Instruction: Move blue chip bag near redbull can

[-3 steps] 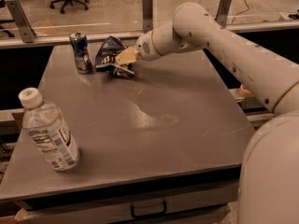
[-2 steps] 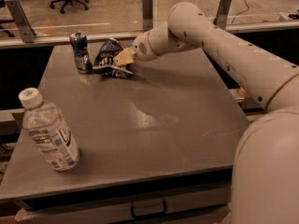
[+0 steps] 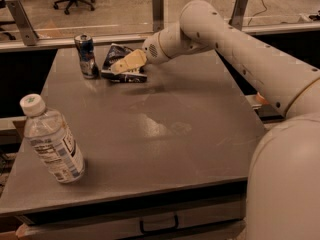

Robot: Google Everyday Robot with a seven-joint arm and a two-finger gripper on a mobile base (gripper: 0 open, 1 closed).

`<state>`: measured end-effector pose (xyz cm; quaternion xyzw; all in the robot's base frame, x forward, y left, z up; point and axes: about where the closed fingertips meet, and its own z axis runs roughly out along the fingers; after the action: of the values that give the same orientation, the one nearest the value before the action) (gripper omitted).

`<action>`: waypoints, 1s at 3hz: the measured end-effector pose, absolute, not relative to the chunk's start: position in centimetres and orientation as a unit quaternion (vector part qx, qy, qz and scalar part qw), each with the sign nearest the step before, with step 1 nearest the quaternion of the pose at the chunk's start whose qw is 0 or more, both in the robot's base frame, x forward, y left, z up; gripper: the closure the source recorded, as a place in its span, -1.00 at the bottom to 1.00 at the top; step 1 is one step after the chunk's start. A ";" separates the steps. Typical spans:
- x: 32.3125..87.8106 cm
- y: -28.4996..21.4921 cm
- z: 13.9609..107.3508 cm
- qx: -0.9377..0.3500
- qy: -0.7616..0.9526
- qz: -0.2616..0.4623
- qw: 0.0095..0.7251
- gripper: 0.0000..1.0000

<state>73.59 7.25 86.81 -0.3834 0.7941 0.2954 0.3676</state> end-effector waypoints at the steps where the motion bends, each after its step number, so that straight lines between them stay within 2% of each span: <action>1: 73.5 2.7 88.4 -0.360 0.798 0.266 0.403 -1.00; 3: 71.0 -13.7 96.5 -0.291 0.762 0.167 0.553 -1.00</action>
Offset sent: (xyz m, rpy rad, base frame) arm -0.0330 -0.2905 0.1046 -0.0317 -0.3980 -0.4305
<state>70.99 -13.74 96.45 -0.2911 0.7624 0.1669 0.5533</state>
